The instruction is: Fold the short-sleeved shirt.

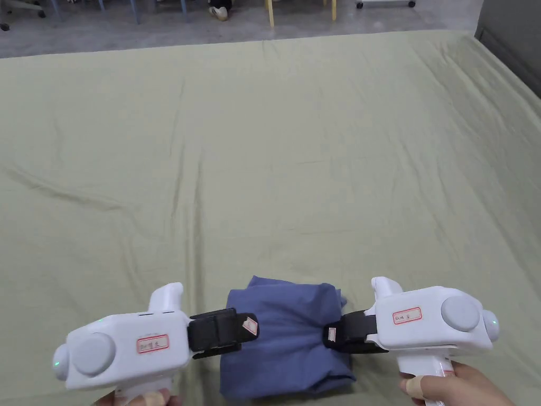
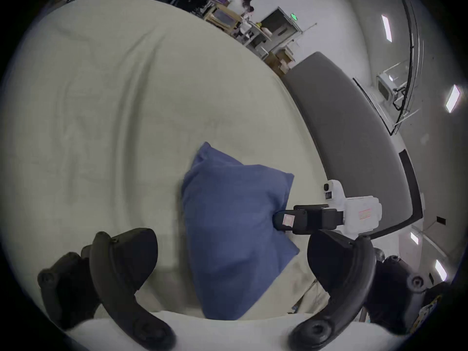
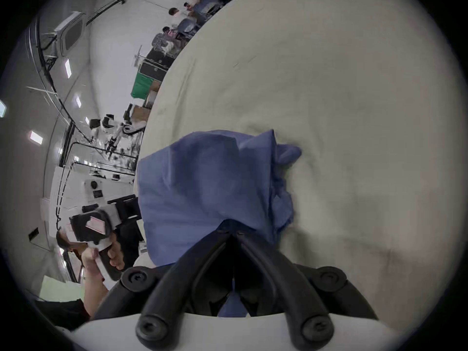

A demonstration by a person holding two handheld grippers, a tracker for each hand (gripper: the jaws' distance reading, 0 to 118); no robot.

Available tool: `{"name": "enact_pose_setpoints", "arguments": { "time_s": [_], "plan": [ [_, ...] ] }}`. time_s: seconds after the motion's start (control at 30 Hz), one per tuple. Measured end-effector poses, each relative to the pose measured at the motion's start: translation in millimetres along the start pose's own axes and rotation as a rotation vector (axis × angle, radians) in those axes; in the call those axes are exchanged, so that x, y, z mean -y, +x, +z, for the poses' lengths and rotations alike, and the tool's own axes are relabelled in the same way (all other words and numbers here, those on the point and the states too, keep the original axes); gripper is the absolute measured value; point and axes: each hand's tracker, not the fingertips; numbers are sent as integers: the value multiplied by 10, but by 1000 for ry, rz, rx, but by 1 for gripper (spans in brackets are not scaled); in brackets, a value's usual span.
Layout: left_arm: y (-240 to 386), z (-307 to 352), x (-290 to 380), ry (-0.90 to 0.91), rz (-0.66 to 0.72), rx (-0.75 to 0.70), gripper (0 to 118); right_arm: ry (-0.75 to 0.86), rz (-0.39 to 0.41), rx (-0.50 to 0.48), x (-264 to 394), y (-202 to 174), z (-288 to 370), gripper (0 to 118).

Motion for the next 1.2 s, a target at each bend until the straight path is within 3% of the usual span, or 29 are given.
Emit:
{"name": "enact_pose_setpoints", "arguments": {
  "time_s": [0.07,0.1,0.17,0.23,0.3,0.37,0.47,0.53,0.6,0.77,1.0,1.2],
  "plan": [
    [21,-189,-45,-28,-14,5,118,3,1,-3,-5,6,1,3],
    [45,-283,-63,-49,-22,-2,110,4,3,-2,5,-9,7,3],
    [92,-448,-37,-87,-33,-2,62,10,18,6,19,-21,4,3],
    [110,-492,-69,-74,-57,-172,58,21,30,25,46,-34,10,3],
    [180,-455,-39,-95,-20,-104,55,39,36,36,83,-70,10,3],
    [309,-390,-49,-105,-99,-125,48,62,57,77,123,-181,47,3],
    [367,-218,-146,-107,-125,-121,45,173,158,252,147,-557,224,3],
    [276,-91,-254,-93,-89,-94,44,315,224,497,94,-925,382,3],
    [160,87,-364,-88,-82,-97,44,480,287,574,26,-1285,542,3],
    [-221,673,-582,-65,-127,-191,45,627,403,579,-112,-2232,612,3],
    [-1212,1654,-739,-79,-35,-317,44,726,588,459,192,-3615,279,4],
    [-1955,2440,-622,-6,84,-426,45,698,730,292,552,-4528,-100,5]
  ]
}}
